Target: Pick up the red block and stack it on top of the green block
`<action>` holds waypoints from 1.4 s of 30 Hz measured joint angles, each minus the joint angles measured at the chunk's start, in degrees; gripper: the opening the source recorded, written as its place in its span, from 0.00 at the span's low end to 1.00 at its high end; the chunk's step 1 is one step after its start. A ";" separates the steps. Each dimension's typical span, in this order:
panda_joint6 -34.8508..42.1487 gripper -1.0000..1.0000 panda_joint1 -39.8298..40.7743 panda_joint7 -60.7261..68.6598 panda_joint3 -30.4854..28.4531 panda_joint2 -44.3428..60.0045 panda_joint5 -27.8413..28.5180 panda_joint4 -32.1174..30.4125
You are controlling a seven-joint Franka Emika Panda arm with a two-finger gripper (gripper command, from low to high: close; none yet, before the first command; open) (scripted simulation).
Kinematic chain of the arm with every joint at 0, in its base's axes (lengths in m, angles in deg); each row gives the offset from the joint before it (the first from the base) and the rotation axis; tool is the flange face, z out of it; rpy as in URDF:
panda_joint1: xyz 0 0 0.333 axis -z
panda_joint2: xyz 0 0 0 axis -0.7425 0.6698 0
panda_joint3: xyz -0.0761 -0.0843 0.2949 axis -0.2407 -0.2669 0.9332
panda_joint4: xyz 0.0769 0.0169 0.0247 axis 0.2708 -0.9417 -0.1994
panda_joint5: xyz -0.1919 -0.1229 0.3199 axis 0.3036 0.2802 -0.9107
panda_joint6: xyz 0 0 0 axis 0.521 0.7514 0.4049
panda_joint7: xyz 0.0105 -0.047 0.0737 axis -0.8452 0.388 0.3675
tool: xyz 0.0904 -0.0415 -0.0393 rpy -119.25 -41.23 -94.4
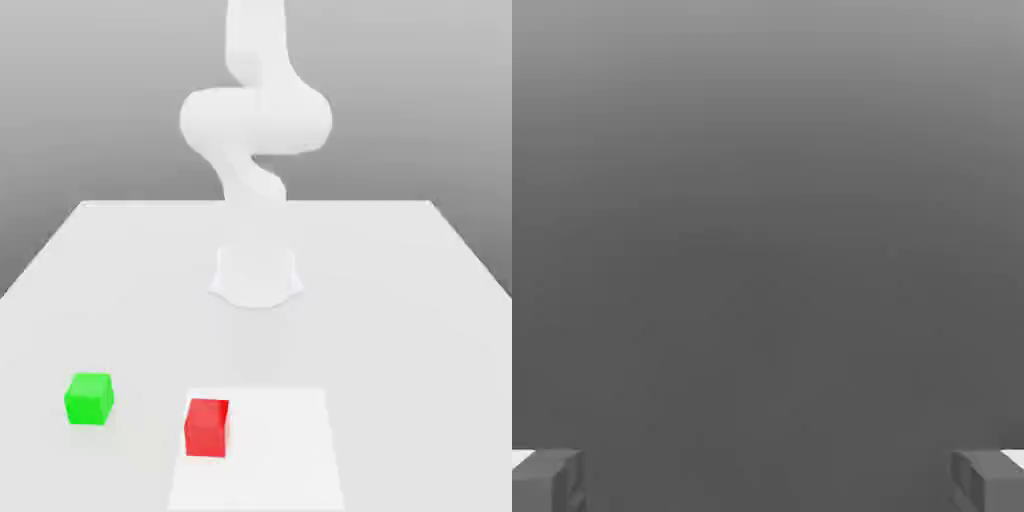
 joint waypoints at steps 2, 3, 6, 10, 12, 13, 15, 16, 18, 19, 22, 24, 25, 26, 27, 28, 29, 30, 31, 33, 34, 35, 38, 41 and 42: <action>-2.43 0.50 0.31 0.29 -0.44 4.49 0.22 -2.13; -3.58 0.50 0.49 0.47 -0.63 6.62 0.27 -3.14; -7.00 0.50 0.93 0.94 -1.33 12.89 0.48 -6.14; -11.51 0.50 1.40 1.66 -2.41 21.20 0.63 -10.11; -13.78 0.50 1.66 2.10 -2.92 25.35 0.58 -12.10; -14.91 0.50 1.80 2.36 -3.16 27.43 0.52 -13.09; -17.13 0.50 2.00 2.92 -3.71 31.58 0.30 -15.07; -18.25 0.50 2.27 3.18 -3.80 33.66 0.19 -16.05; -20.54 0.50 2.90 3.93 -4.07 37.83 -0.24 -18.05; -21.68 0.50 3.11 4.32 -4.20 39.91 -0.49 -19.04; -25.87 0.50 3.79 5.35 -3.79 46.15 -1.46 -20.31; -29.31 0.50 4.25 6.11 -3.14 50.31 -2.42 -19.94; -31.07 0.50 4.58 6.42 -2.71 52.39 -2.84 -19.67; -32.84 0.50 5.05 6.58 -2.19 54.47 -3.02 -19.38; -34.19 0.00 5.34 6.80 -1.84 56.06 -3.31 -19.16; -34.19 0.00 5.34 6.80 -1.84 56.06 -3.31 -19.16; -34.18 0.00 5.34 6.78 -1.83 56.06 -3.30 -19.16; -34.18 0.00 5.34 6.74 -1.83 56.06 -3.26 -19.16; -34.17 0.00 5.34 6.70 -1.82 56.06 -3.22 -19.16; -34.85 0.00 5.55 6.75 -1.60 56.85 -3.29 -19.04; -34.31 0.00 5.50 6.67 -1.69 56.21 -3.18 -19.14; -33.15 0.00 5.33 6.49 -1.91 54.86 -2.93 -19.34; -28.41 0.00 4.94 5.74 -2.56 49.26 -1.89 -20.18; -23.94 0.00 7.13 4.87 -4.02 44.13 -0.61 -20.82; -22.96 0.00 9.06 4.71 -5.02 43.11 -0.24 -20.86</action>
